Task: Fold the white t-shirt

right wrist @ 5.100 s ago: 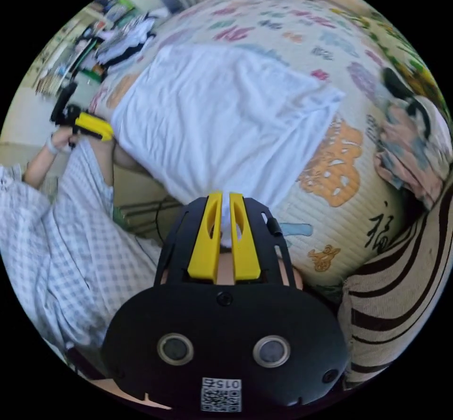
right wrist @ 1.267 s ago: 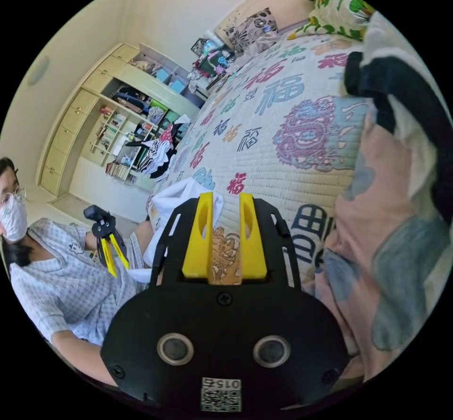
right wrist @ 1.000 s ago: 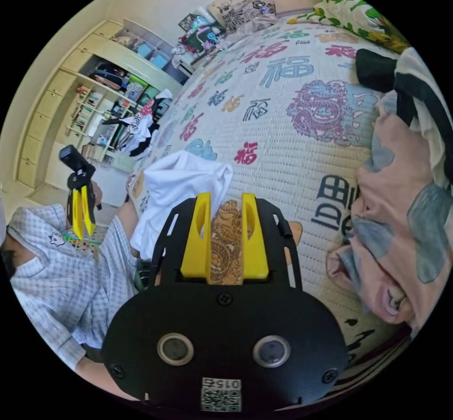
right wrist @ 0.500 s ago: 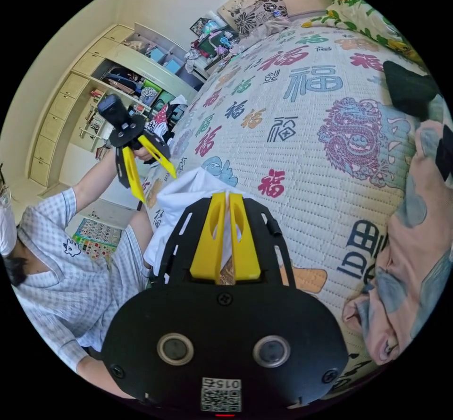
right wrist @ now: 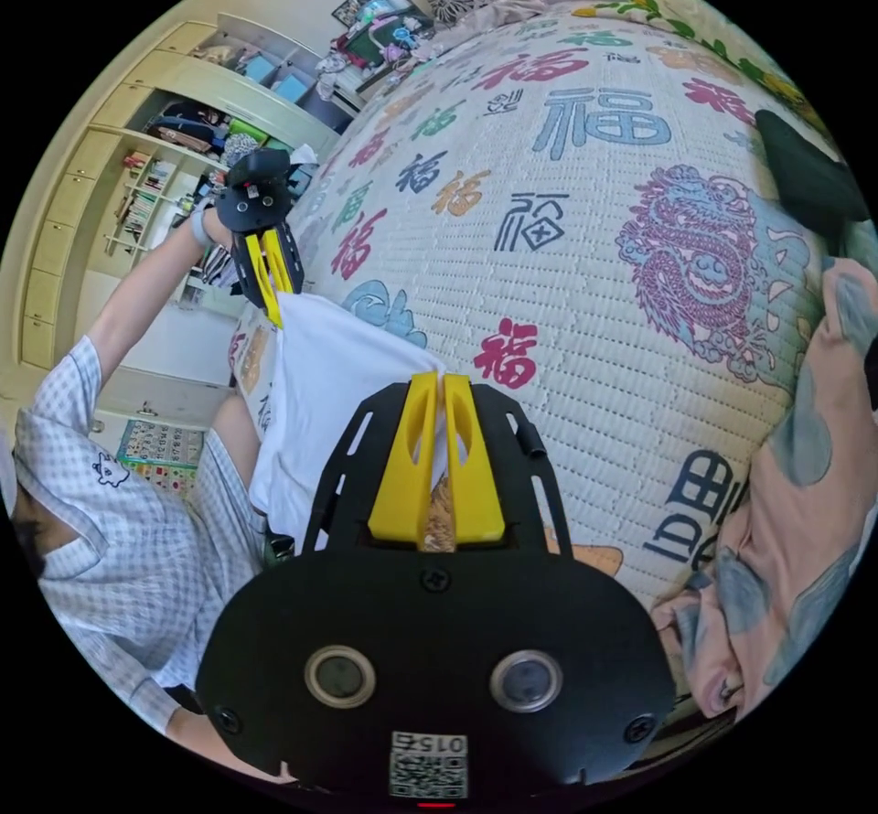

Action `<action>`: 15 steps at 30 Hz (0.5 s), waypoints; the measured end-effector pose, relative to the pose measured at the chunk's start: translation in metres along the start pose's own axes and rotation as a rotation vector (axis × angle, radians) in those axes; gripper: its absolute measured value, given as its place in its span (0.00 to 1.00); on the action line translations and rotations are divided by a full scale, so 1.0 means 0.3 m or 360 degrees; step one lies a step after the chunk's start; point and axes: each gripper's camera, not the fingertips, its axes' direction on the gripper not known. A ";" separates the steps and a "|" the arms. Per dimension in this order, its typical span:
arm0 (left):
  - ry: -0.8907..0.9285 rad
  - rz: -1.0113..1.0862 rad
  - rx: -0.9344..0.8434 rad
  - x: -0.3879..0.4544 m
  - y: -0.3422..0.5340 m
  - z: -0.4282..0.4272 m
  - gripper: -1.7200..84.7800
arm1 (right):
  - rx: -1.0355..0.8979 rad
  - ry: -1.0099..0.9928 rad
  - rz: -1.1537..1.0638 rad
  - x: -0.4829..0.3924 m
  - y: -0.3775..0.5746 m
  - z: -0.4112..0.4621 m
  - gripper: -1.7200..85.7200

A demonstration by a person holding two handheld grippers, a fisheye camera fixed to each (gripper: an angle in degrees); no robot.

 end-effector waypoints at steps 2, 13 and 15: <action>-0.0012 -0.0005 0.0005 -0.024 -0.005 0.013 0.05 | -0.0045 0.0017 0.0001 0.003 0.016 0.010 0.02; 0.0092 -0.0273 0.0435 -0.121 0.257 -0.031 0.02 | 0.0054 -0.0114 0.0068 0.013 0.133 -0.011 0.02; 0.0014 -0.0250 0.0510 -0.075 0.310 -0.037 0.02 | 0.0105 -0.0160 0.0084 0.017 0.145 -0.019 0.02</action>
